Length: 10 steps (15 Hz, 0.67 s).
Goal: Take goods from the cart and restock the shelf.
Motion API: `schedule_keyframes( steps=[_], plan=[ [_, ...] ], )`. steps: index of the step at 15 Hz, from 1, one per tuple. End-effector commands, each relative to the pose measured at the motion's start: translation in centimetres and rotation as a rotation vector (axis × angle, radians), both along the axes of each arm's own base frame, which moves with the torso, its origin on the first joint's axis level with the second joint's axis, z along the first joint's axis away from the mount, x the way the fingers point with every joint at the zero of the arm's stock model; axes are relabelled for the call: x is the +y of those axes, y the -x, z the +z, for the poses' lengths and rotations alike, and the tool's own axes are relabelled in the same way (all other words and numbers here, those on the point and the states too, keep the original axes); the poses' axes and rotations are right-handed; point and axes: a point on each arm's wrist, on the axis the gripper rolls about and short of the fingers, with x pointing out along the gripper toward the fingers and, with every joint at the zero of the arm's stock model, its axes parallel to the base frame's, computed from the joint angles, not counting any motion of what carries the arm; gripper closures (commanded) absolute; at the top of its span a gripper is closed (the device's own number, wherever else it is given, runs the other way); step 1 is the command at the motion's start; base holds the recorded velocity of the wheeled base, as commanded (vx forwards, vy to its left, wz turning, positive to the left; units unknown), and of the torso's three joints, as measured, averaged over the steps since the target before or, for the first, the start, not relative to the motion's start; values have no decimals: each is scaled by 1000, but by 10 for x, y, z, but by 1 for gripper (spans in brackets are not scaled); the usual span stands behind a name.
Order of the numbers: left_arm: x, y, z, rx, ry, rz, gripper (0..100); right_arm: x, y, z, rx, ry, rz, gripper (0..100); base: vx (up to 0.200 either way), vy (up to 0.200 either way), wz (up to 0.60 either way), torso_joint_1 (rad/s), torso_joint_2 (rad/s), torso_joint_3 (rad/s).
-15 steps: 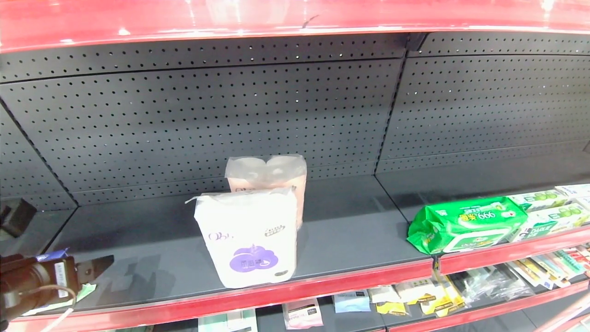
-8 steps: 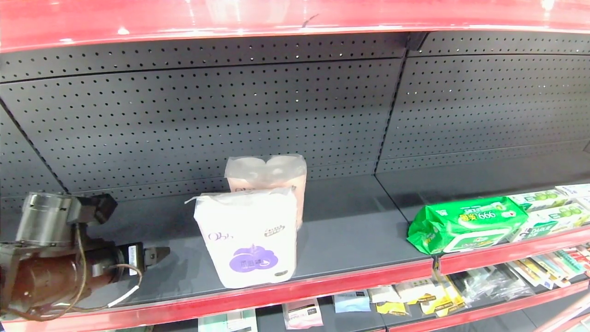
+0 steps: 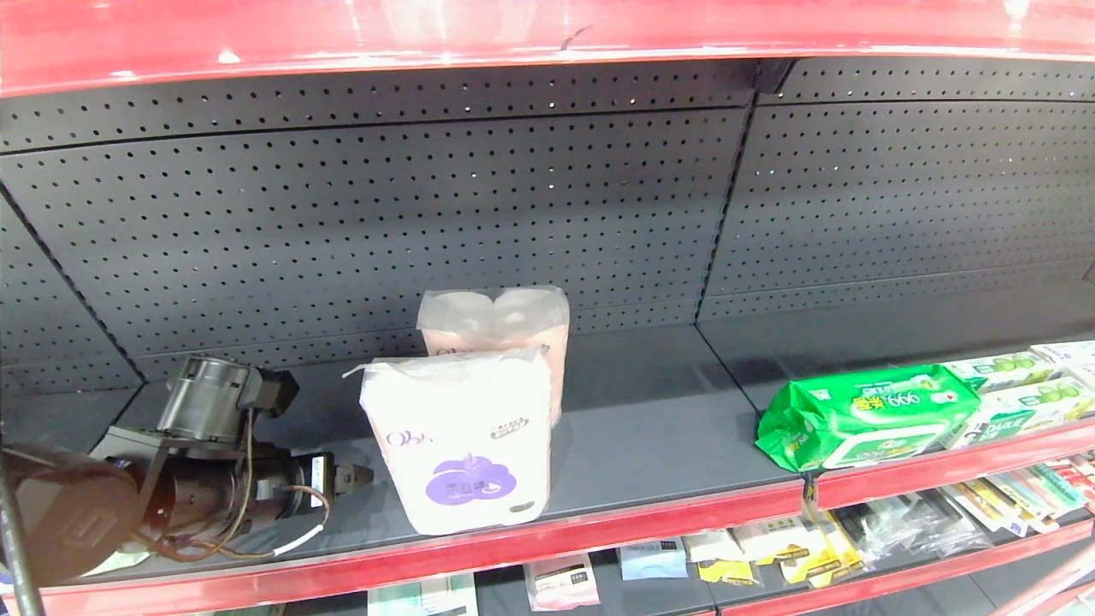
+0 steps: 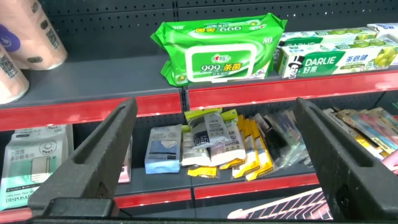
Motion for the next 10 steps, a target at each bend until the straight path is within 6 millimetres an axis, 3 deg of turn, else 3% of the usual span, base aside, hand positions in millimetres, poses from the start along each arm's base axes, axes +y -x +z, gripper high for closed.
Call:
schedule_keyframes(
  steps=[1, 10],
  plan=[
    [-2, -5, -6, 23, -7, 1, 0, 0, 0, 0, 2, 1, 1, 0, 0, 0, 0, 0, 0, 0],
    [-16, -24, -5, -6, -1, -37, 0, 0, 0, 0, 0, 0, 1, 0, 0, 0, 0, 0, 0, 0]
  ],
)
